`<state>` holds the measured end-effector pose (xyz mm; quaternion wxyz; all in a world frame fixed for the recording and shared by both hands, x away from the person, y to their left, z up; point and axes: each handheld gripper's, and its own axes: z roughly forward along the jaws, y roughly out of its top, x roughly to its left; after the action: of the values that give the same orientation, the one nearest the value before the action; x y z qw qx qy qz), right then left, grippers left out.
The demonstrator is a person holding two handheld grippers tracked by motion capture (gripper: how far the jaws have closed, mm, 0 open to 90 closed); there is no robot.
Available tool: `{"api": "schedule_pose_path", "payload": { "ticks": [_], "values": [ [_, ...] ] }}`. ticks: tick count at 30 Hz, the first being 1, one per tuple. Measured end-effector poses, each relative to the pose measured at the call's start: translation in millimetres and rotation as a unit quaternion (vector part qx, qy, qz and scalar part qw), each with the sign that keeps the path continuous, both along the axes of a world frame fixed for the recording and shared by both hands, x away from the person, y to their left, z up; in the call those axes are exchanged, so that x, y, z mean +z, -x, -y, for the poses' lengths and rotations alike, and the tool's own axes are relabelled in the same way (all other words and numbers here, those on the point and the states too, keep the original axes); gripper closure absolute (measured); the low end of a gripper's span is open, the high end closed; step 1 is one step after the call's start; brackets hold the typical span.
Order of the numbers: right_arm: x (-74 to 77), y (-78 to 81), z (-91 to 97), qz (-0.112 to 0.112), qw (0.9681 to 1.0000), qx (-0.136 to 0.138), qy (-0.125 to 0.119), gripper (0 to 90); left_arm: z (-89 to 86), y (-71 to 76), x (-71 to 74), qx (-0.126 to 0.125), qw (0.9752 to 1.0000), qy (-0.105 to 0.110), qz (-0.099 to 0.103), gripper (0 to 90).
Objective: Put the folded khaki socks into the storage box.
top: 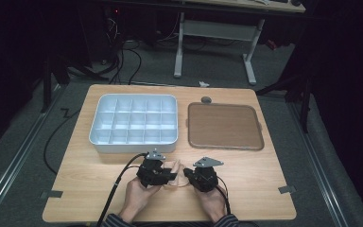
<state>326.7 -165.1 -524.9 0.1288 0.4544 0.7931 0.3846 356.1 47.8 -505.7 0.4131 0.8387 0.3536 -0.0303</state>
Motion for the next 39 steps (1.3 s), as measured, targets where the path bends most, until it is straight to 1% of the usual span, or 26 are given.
{"api": "schedule_pose_path", "payload": {
  "ticks": [8,13,15,19,21,24,28,31,34,36,39],
  "values": [
    [1.1,-0.1,1.3,0.003,1.0,0.0,0.0,86.7,-4.4,-0.1,3.2,-0.003,0.9997,0.022,0.006,64.2],
    [2.0,0.6,1.9,0.004,1.0,-0.002,-0.003,86.5,-5.8,-0.6,3.1,-0.006,0.9998,0.021,0.003,61.6],
    [1.9,0.3,2.4,0.007,1.0,-0.001,-0.004,86.3,-5.9,-0.5,3.2,-0.006,0.9997,0.024,0.003,61.1],
    [2.3,0.6,3.5,0.005,1.0,-0.002,-0.007,85.0,-5.6,-0.2,4.1,-0.007,0.9994,0.034,0.004,58.8],
    [2.4,0.9,4.7,0.006,0.9999,-0.003,-0.01,83.9,-6.6,0.1,5.2,-0.006,0.9993,0.036,0.008,58.6],
    [3.3,1.5,6.2,0.011,0.9999,-0.004,-0.013,81.4,-10.1,1.3,8.1,-0.002,0.9989,0.042,0.021,58.8],
    [4.8,2.5,8.3,0.015,0.9998,-0.007,-0.012,80.5,-18.4,2.3,10.6,0.007,0.9984,0.051,0.024,58.3],
    [6.9,4.5,10.6,0.015,0.9998,-0.01,-0.012,81.1,-26.1,2.1,10.4,0.016,0.9977,0.062,0.023,57.9],
    [8.5,5.8,12.4,0.016,0.9998,-0.01,-0.009,81.5,-32.6,1.5,9.6,0.028,0.9976,0.06,0.022,58.2],
    [10.3,6.9,14.0,0.018,0.9997,-0.011,-0.011,81.5,-34.6,1.8,8.1,0.035,0.9979,0.05,0.021,58.2],
    [12.7,9.4,16.7,0.021,0.9997,-0.011,-0.011,81.5,-35.1,3.5,2.9,0.04,0.9985,0.033,0.018,58.2]
  ]
}}
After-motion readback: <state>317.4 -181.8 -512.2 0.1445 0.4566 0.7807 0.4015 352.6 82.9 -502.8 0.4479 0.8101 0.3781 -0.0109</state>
